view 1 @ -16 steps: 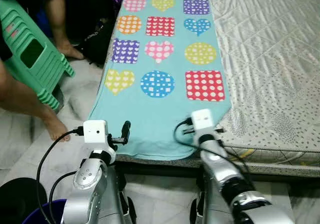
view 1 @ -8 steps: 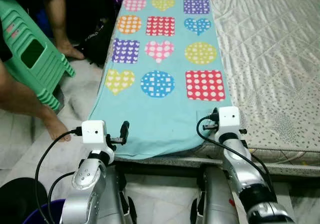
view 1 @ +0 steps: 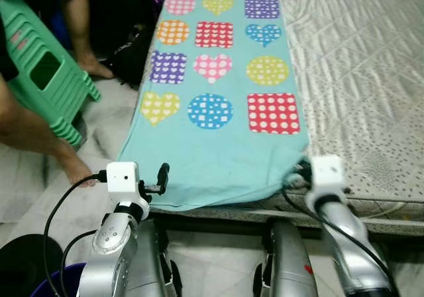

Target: Clean up the room

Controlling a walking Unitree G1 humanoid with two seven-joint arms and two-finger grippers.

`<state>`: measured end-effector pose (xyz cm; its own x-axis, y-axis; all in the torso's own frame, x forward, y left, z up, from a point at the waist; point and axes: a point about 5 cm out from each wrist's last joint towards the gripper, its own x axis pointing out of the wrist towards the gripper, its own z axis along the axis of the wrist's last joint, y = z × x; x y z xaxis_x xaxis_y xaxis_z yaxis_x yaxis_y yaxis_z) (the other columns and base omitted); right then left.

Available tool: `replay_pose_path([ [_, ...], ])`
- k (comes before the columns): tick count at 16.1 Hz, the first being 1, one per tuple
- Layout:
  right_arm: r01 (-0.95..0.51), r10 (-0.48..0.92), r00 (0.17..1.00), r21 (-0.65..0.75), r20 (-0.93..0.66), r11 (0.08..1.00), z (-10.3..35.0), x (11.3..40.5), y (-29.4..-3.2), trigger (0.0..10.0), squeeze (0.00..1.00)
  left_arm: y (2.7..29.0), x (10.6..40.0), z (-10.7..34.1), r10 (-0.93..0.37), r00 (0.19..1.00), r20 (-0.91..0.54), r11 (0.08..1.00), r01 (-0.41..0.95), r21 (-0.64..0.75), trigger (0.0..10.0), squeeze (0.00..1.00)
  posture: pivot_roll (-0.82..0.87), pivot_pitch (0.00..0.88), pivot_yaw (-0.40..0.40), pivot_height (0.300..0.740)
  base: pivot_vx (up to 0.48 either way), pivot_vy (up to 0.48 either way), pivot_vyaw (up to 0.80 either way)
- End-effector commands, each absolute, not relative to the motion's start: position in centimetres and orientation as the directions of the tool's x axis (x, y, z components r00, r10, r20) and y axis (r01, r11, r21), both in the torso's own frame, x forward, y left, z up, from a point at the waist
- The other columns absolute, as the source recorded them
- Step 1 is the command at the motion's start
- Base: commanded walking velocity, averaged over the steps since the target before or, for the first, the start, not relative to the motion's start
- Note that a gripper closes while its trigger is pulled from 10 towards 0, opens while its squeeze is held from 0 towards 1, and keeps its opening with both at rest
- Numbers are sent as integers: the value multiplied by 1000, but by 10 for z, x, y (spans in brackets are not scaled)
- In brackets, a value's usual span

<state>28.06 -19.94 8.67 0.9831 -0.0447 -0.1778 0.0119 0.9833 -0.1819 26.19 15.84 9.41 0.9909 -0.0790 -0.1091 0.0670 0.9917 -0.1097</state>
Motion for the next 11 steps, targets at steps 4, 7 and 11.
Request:
replay_pose_path([
  [4,43,-83,971,-179,-222,983,91,257,-212,0,0,160,259,92,-92,988,-122,991,79,-108,10000,0,-96,225,58,563,0,0,0],
  [7,37,-85,964,-192,-252,981,91,243,-216,0,0,160,260,91,-101,987,-124,991,88,-103,10000,0,-104,223,64,563,0,0,0],
  [11,77,-140,955,-235,-261,969,94,237,-228,0,0,160,261,92,-104,987,-119,990,92,-102,10000,0,-109,218,68,563,0,0,0],
])
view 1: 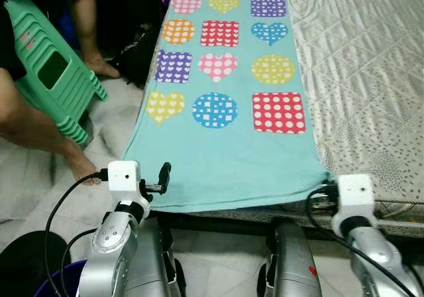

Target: Clean up the room

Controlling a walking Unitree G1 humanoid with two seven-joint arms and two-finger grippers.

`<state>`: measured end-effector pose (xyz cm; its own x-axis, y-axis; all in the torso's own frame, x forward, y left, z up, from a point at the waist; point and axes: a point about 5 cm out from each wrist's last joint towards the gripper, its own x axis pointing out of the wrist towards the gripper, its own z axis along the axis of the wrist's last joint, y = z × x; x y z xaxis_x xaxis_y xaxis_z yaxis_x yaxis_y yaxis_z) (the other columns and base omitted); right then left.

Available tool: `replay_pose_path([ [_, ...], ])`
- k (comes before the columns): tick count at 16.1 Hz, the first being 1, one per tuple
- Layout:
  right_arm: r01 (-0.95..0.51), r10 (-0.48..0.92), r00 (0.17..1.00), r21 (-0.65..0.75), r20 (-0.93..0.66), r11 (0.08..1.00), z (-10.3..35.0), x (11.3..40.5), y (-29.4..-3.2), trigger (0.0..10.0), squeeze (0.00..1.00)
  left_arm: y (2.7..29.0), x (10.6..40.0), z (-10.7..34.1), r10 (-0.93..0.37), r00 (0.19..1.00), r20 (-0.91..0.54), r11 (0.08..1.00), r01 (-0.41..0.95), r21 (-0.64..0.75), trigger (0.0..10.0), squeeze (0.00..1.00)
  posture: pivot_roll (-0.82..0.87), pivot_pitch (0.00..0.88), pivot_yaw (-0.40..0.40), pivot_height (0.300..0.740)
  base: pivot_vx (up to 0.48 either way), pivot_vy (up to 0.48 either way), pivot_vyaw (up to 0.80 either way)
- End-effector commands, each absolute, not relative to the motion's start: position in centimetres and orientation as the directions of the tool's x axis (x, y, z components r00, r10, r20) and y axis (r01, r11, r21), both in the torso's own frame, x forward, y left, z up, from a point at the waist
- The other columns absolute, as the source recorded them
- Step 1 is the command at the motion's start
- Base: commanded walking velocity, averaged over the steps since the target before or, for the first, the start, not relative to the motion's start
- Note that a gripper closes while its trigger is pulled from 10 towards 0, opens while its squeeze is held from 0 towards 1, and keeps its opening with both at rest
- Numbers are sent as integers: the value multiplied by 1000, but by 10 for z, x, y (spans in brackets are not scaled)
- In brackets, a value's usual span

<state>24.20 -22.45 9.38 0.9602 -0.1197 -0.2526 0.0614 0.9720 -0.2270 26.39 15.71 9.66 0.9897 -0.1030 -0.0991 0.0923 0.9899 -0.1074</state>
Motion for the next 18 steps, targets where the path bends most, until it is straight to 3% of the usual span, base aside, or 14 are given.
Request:
replay_pose_path([
  [1,77,-145,954,-254,-264,964,94,236,-230,471,0,160,262,92,-106,987,-119,990,94,-103,10000,0,-112,217,69,563,0,0,0],
  [2,83,-158,948,-266,-276,960,93,234,-233,10000,0,159,262,92,-113,986,-120,989,100,-107,10000,0,-115,216,70,563,0,0,0],
  [3,90,-170,943,-272,-287,958,91,232,-235,10000,325,153,261,92,-168,977,-132,980,151,-133,10000,0,-117,214,70,563,0,0,0],
  [4,90,-171,942,-275,-288,957,91,232,-236,10000,325,151,260,92,-183,974,-135,977,165,-136,10000,0,-117,214,71,563,0,0,0],
  [5,87,-165,943,-265,-288,960,91,232,-234,10000,1000,146,260,92,-222,965,-136,970,205,-130,10000,0,-117,212,71,563,0,0,0],
  [14,75,-157,948,-287,-276,955,93,229,-234,10000,1000,139,255,93,-306,940,-153,949,289,-124,10000,0,-125,193,71,563,0,0,0],
  [18,61,-109,978,-255,-178,965,111,241,-227,10000,1000,146,256,100,-242,964,-112,968,232,-100,10000,0,-140,140,70,563,0,0,0],
])
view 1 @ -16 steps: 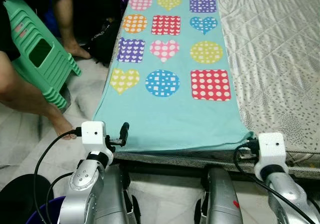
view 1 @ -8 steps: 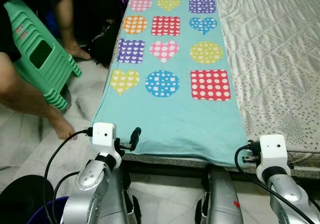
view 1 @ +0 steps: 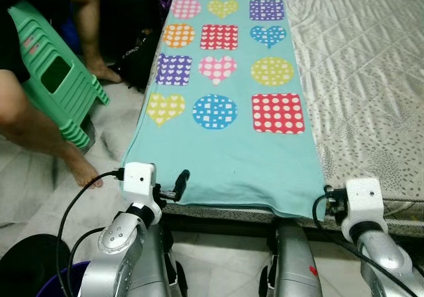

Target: Clean up the room

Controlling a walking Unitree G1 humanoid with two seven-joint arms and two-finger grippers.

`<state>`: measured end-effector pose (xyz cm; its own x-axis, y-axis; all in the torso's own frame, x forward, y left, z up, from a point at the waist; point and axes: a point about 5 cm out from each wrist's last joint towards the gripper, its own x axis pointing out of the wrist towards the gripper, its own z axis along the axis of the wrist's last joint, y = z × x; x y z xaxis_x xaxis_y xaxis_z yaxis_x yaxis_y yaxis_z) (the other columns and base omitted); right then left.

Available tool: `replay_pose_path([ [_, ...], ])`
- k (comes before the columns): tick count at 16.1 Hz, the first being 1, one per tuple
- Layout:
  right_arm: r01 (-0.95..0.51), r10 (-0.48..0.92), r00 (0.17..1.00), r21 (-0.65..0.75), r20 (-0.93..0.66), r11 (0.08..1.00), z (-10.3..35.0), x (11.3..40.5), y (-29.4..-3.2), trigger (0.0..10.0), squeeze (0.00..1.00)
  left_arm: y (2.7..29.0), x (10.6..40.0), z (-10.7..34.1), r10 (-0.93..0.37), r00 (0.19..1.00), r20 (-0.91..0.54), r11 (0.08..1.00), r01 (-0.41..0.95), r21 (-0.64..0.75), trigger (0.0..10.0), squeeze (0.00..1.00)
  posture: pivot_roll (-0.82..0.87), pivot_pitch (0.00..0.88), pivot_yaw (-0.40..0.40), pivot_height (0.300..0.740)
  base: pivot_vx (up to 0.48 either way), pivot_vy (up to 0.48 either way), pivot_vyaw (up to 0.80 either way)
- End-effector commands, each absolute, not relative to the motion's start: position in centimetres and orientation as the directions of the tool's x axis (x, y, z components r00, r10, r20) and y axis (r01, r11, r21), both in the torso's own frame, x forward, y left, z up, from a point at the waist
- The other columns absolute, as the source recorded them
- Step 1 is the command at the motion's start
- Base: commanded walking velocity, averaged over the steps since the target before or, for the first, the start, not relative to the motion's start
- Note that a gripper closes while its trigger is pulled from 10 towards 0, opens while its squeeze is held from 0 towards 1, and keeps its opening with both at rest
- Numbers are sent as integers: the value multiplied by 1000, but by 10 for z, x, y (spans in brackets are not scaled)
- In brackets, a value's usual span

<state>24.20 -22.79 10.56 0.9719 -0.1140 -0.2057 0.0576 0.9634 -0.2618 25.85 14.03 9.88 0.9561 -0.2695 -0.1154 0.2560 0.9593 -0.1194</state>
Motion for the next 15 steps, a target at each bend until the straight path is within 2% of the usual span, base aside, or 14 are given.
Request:
replay_pose_path([
  [1,55,-90,986,-239,-141,969,118,247,-224,10000,1000,150,256,103,-222,970,-95,972,212,-104,10000,0,-139,128,70,563,0,0,0],
  [5,79,-88,995,-165,-46,983,133,266,-216,10000,1000,157,257,122,-172,985,-21,982,169,-88,10000,0,-122,72,71,563,0,0,0],
  [10,118,-117,993,-58,19,991,142,285,-201,10000,1000,156,264,122,-166,986,-15,983,164,-82,10000,0,-128,6,98,563,0,0,0],
  [15,145,-143,988,-26,65,989,150,298,-199,10000,1000,153,276,121,-184,983,-10,980,182,-79,10000,0,-144,0,114,563,0,0,0],
])
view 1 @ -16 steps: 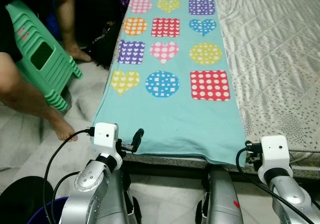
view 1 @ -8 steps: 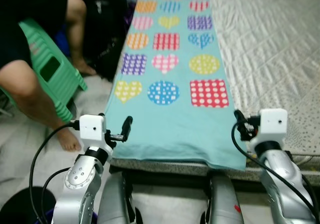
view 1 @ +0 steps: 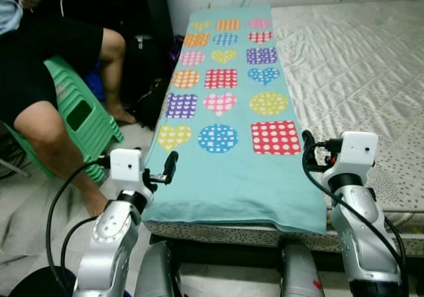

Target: Clean up the room

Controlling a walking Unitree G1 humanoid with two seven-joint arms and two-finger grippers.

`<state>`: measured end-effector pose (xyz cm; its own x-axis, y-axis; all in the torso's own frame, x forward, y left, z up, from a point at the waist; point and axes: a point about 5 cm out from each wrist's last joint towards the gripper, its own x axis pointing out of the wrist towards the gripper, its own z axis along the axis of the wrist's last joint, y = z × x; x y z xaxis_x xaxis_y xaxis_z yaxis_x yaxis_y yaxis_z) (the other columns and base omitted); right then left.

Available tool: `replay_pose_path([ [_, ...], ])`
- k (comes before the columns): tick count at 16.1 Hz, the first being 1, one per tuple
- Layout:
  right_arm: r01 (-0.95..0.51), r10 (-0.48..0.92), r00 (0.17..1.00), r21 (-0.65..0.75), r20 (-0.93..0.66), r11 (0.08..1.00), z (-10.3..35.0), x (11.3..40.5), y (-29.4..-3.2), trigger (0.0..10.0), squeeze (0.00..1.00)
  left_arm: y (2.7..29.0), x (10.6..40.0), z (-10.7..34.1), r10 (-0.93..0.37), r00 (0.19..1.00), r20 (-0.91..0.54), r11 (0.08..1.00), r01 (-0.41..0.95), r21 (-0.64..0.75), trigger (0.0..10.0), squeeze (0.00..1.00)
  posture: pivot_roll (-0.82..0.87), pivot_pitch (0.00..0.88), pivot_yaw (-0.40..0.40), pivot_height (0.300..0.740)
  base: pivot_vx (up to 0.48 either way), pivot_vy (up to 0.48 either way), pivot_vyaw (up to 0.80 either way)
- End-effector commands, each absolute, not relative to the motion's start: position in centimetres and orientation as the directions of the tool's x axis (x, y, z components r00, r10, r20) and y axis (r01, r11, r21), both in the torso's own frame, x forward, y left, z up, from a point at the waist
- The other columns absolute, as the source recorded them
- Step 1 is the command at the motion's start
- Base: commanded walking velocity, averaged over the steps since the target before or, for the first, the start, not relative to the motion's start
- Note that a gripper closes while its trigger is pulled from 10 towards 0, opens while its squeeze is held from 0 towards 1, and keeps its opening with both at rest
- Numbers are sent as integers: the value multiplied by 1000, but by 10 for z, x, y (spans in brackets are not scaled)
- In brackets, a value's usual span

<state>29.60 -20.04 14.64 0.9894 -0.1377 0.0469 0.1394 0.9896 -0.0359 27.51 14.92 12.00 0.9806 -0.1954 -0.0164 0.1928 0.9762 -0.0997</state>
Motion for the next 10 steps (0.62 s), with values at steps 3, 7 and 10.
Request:
replay_pose_path([
  [3,173,-173,983,-4,60,985,152,307,-201,10000,0,153,283,122,-182,983,-1,980,182,-77,10000,0,-148,0,110,563,0,0,0],
  [7,160,-159,984,1,81,987,156,318,-200,10000,0,150,284,121,-183,983,13,980,183,-81,10000,0,-147,0,95,577,0,0,0],
  [10,150,-149,985,2,84,989,157,320,-199,10000,0,150,283,118,-177,984,13,980,177,-85,10000,0,-147,0,87,601,0,0,0],
])
